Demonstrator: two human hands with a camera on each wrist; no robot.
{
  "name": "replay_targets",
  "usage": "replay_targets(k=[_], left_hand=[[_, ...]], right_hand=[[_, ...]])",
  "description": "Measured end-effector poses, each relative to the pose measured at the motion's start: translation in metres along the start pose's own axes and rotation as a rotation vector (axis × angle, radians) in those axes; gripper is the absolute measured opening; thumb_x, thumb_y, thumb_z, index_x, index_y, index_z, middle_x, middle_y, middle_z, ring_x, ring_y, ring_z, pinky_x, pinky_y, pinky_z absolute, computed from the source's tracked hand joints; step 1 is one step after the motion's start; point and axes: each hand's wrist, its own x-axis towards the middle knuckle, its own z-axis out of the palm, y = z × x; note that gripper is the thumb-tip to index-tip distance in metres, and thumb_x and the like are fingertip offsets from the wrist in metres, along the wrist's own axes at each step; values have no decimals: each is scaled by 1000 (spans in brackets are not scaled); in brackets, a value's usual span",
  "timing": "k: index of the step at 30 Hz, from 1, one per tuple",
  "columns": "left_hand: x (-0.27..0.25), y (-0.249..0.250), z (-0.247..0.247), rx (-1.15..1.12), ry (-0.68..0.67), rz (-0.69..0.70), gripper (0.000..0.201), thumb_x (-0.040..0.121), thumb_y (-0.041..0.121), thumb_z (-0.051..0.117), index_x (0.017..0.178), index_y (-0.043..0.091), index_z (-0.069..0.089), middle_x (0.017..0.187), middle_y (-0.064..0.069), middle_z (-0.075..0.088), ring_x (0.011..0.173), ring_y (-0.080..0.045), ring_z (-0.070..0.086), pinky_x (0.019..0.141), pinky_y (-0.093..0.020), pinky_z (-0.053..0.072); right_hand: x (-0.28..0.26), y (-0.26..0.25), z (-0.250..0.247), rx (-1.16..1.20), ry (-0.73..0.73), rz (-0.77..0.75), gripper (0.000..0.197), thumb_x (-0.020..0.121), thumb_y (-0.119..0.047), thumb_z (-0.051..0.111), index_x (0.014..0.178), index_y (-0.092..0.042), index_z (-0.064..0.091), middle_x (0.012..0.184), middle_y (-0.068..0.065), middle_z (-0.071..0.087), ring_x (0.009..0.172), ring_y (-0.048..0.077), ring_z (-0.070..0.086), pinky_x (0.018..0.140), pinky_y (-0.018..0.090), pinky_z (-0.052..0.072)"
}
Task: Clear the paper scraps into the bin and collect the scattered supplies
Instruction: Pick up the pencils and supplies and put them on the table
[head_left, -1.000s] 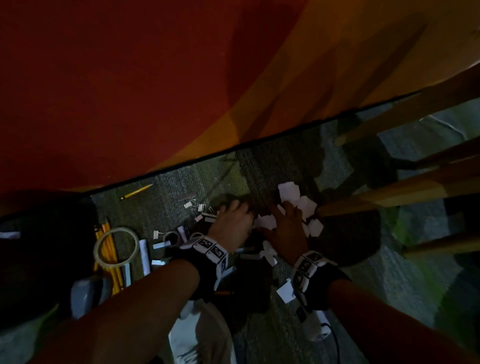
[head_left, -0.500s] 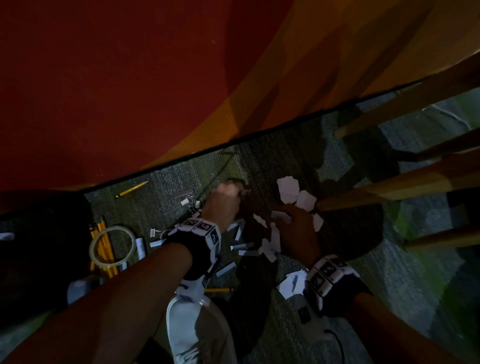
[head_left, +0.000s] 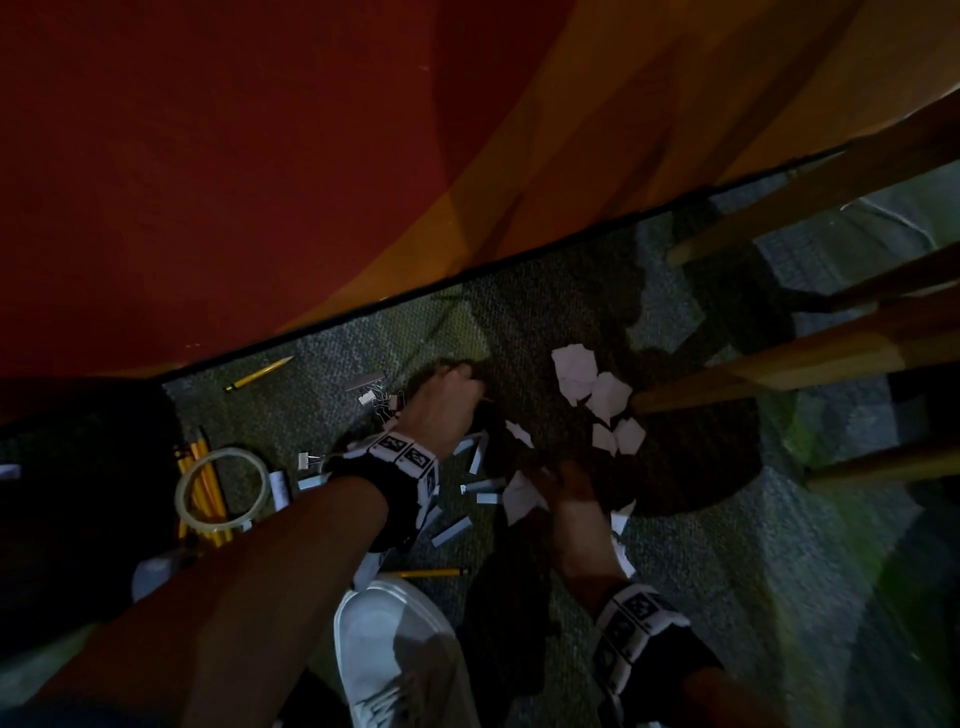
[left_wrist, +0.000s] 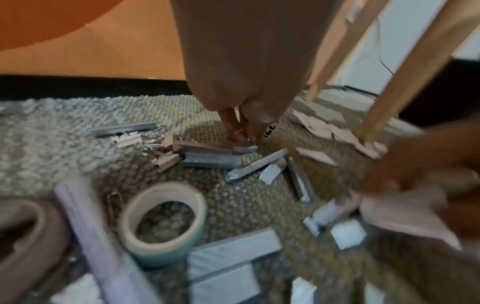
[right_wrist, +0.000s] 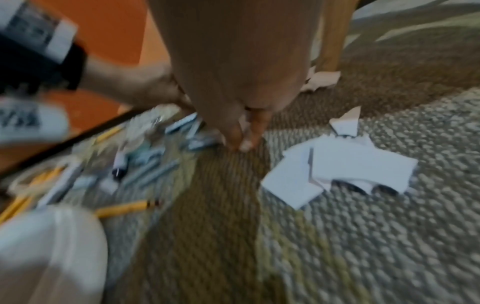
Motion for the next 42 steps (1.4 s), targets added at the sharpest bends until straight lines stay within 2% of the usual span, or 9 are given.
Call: replay_targets(k=[5, 12, 16, 22, 25, 28, 31, 38, 42], left_hand=[[-4, -3, -5, -182, 30, -56, 23, 95, -2, 50, 101, 2, 72, 101, -15, 62, 93, -31, 64, 76, -35, 50], [-17, -15, -5, -319, 55, -116, 15, 97, 19, 60, 98, 12, 73, 96, -8, 62, 85, -23, 59, 73, -34, 47], [-18, -24, -1, -363, 50, -166, 16, 93, 28, 61, 102, 23, 73, 100, -5, 64, 90, -23, 60, 80, -38, 53], [-32, -26, -29, -494, 81, -186, 12, 90, 18, 66, 94, 21, 76, 89, 1, 71, 81, -14, 65, 74, -33, 54], [-50, -29, -49, -522, 138, -206, 5, 90, 20, 67, 90, 20, 73, 81, -1, 69, 74, -14, 65, 69, -35, 55], [-69, -33, -77, -495, 172, -204, 12, 89, 22, 72, 82, 13, 71, 72, -6, 68, 69, -18, 65, 67, -37, 54], [-99, -43, -105, -561, 224, -212, 22, 87, 25, 76, 72, 11, 69, 67, -5, 67, 62, -5, 58, 61, -29, 49], [-208, -69, -187, -585, 338, -367, 32, 78, 31, 83, 60, 21, 60, 49, 20, 48, 57, 1, 43, 76, -29, 32], [-286, -93, -234, -511, 375, -422, 36, 80, 32, 82, 65, 5, 64, 55, 11, 43, 55, -7, 33, 65, -28, 33]], right_hand=[[10, -7, 0, 327, 26, 64, 15, 86, 4, 61, 94, 7, 73, 94, 23, 70, 87, 22, 67, 86, 22, 48], [64, -25, -39, 314, 43, 107, 11, 92, -13, 68, 93, -2, 69, 74, -4, 59, 67, 1, 54, 61, 17, 42], [69, -41, -30, 271, 33, 38, 21, 94, -16, 65, 79, -1, 66, 76, 14, 64, 74, 26, 63, 71, 44, 52], [76, -40, -12, 63, -38, 58, 21, 97, -3, 55, 109, 7, 69, 114, 25, 64, 111, 35, 60, 99, 44, 45], [83, -46, -21, 74, -134, 134, 22, 98, -10, 55, 89, 5, 68, 93, 22, 63, 91, 31, 61, 81, 38, 42], [76, -75, -50, 153, -37, 109, 24, 96, -21, 58, 75, -10, 58, 76, 7, 54, 74, 19, 52, 67, 25, 31], [64, -110, -73, 324, -40, 4, 34, 94, -19, 62, 63, -6, 55, 57, 17, 50, 53, 14, 47, 55, 26, 33], [45, -251, -99, 533, -150, -183, 20, 89, -12, 71, 74, -1, 66, 53, 4, 59, 44, 9, 52, 49, 21, 41], [30, -337, -92, 562, -211, -318, 6, 84, -5, 76, 83, -5, 70, 41, -13, 45, 36, 0, 40, 42, 18, 32]])
